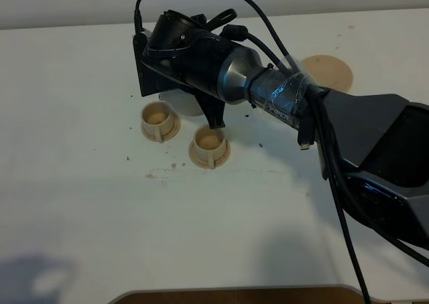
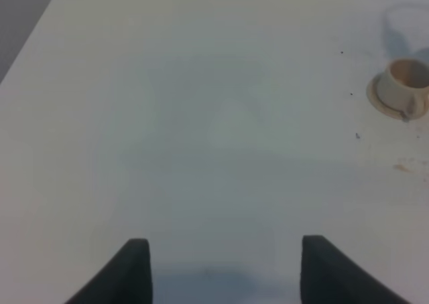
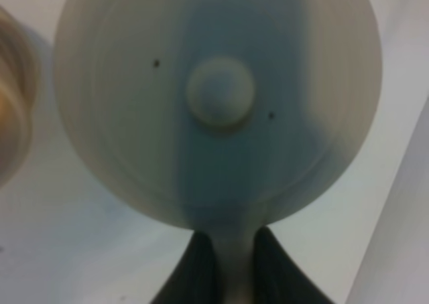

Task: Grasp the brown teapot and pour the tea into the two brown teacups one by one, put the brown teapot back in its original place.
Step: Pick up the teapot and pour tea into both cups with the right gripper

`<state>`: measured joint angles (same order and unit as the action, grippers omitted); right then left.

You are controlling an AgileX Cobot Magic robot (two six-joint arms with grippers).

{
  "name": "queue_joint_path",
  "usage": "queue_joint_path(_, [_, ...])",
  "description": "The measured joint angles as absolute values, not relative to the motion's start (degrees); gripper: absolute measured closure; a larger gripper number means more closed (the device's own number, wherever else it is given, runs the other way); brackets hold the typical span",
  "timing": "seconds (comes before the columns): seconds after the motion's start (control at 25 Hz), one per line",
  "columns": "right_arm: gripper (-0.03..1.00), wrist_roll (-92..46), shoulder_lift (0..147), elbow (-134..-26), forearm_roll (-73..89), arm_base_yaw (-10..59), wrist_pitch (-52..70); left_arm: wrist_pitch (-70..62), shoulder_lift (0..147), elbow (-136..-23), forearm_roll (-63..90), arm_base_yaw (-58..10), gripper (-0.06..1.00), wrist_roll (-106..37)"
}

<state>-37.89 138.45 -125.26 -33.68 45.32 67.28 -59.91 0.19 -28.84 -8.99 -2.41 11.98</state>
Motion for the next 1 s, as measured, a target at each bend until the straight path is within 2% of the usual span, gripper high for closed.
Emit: queue_joint_path(1.0, [0.85, -37.24, 141.52, -125.26, -41.69, 47.91, 67.24, -59.91, 0.19, -28.84, -8.99, -2.41, 0.45, 11.98])
